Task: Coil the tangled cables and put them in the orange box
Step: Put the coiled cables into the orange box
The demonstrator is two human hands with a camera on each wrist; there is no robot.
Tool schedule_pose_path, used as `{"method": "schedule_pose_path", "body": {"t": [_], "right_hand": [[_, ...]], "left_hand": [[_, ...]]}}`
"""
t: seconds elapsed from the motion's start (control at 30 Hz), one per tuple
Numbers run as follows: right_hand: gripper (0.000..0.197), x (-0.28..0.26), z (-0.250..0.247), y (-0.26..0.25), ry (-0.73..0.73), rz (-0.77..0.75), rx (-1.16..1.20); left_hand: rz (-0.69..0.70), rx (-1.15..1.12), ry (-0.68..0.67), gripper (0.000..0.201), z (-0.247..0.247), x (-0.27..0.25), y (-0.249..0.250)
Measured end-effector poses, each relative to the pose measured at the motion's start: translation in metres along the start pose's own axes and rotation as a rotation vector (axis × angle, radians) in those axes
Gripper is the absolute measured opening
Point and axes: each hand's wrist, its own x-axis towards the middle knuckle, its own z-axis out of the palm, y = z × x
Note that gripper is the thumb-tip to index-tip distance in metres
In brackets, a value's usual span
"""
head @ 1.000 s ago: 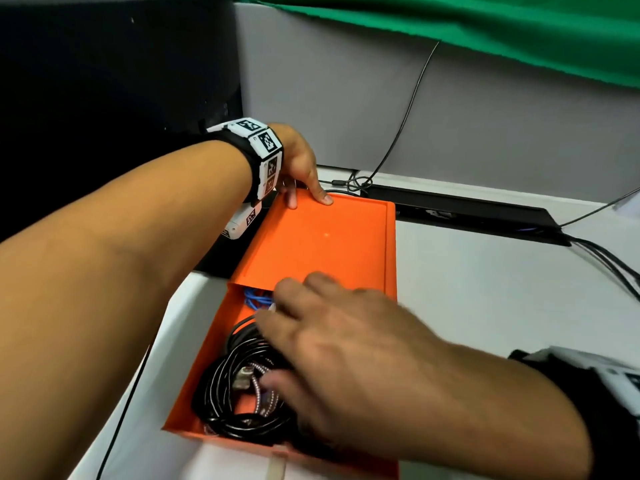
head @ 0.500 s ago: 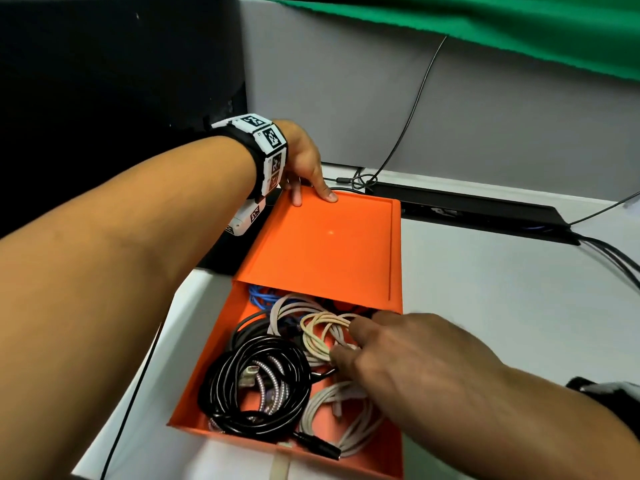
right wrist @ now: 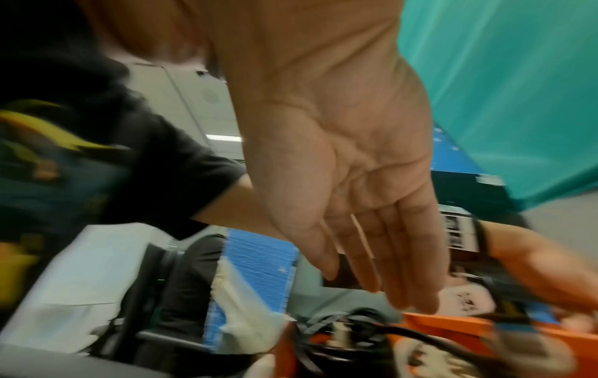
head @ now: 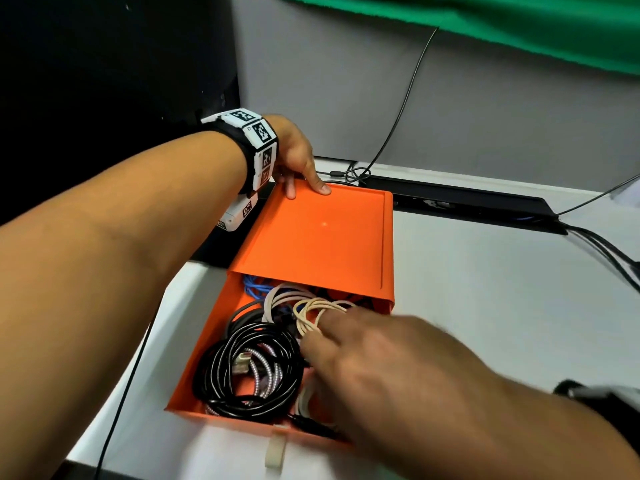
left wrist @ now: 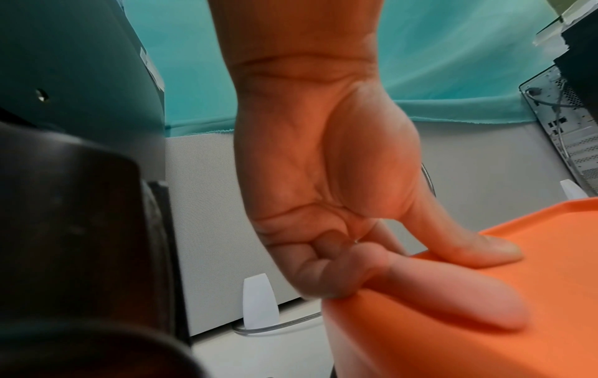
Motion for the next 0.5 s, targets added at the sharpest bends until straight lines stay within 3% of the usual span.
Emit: {"method": "schedule_pose_path", "body": {"t": [0.1, 0.27, 0.37, 0.5], "right_hand": [[0.019, -0.018, 0.028, -0.029, 0.164, -0.010, -0.092], [0.016, -0.018, 0.072, -0.043, 0.322, 0.065, 0.019], [0.014, -0.007, 0.058, -0.026, 0.286, -0.125, -0.101], [0.021, 0.006, 0.045, -0.011, 0.291, -0.118, -0.147]], "left_hand": [[-0.004, -0.044, 0.009, 0.097, 0.006, -0.015, 0.008], [-0.027, -0.031, -0.005, 0.098, 0.004, -0.014, 0.009], [-0.043, -0.045, -0.027, 0.104, 0.001, -0.008, 0.007], [-0.077, -0.045, -0.062, 0.101, -0.003, -0.001, 0.006]]}}
